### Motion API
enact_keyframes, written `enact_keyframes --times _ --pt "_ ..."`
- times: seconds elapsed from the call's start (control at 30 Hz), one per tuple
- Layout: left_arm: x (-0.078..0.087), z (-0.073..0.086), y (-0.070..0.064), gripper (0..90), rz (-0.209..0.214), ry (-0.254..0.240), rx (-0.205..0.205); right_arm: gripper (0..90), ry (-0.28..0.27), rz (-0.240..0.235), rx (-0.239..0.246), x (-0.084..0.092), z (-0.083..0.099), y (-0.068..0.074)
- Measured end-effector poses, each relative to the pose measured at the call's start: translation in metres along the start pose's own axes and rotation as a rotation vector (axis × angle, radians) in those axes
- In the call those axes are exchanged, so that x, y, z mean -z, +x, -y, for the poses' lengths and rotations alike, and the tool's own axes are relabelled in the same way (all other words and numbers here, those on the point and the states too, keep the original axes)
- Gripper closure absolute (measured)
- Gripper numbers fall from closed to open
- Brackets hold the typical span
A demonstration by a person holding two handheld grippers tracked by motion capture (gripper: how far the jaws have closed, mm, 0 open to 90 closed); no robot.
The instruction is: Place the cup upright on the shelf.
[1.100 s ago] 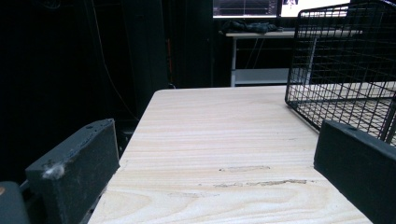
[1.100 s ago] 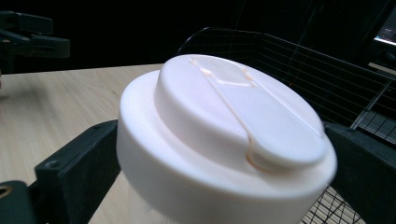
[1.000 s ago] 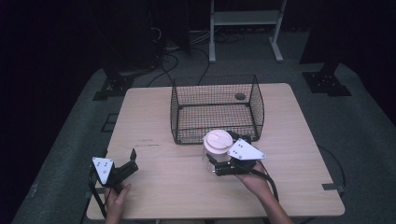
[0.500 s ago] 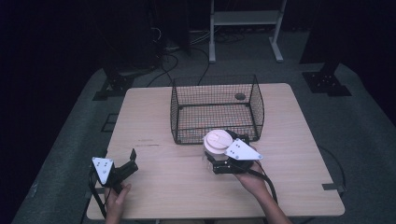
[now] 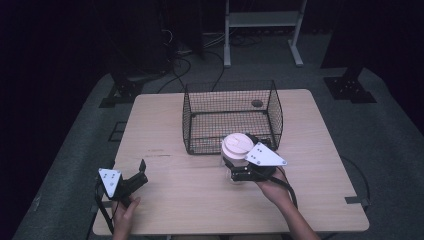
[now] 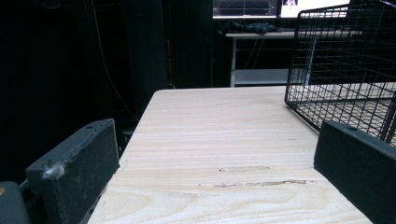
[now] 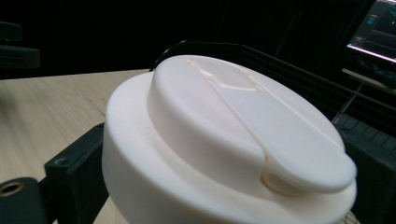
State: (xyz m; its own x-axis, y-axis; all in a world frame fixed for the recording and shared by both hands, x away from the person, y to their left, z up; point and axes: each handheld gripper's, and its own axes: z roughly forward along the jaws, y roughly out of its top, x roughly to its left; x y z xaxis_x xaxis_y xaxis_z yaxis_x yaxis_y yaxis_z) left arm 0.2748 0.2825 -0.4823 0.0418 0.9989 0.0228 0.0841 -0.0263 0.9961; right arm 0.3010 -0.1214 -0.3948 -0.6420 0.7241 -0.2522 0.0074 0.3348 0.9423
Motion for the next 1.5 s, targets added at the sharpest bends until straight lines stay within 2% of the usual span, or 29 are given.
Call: enact_keyframes --times 0.4,0.73,0.9,1.33,1.5 --pt "0.000 0.000 0.000 0.0 -0.001 0.001 0.002 4.0 -0.013 0.004 -0.003 0.002 -0.030 -0.015" --pt "0.000 0.000 0.001 0.0 -0.002 -0.002 0.010 4.0 -0.035 0.031 0.030 -0.001 -0.061 -0.025" --pt "0.000 0.000 0.001 0.0 -0.004 -0.003 0.012 4.0 -0.046 0.036 0.029 -0.005 -0.071 -0.032" --pt "0.000 0.000 0.001 0.0 -0.004 -0.003 0.016 4.1 -0.049 0.069 0.043 -0.035 -0.096 -0.056" --pt "0.000 0.000 0.002 0.0 -0.002 -0.004 0.019 4.0 -0.046 0.097 0.055 -0.049 -0.103 -0.063"
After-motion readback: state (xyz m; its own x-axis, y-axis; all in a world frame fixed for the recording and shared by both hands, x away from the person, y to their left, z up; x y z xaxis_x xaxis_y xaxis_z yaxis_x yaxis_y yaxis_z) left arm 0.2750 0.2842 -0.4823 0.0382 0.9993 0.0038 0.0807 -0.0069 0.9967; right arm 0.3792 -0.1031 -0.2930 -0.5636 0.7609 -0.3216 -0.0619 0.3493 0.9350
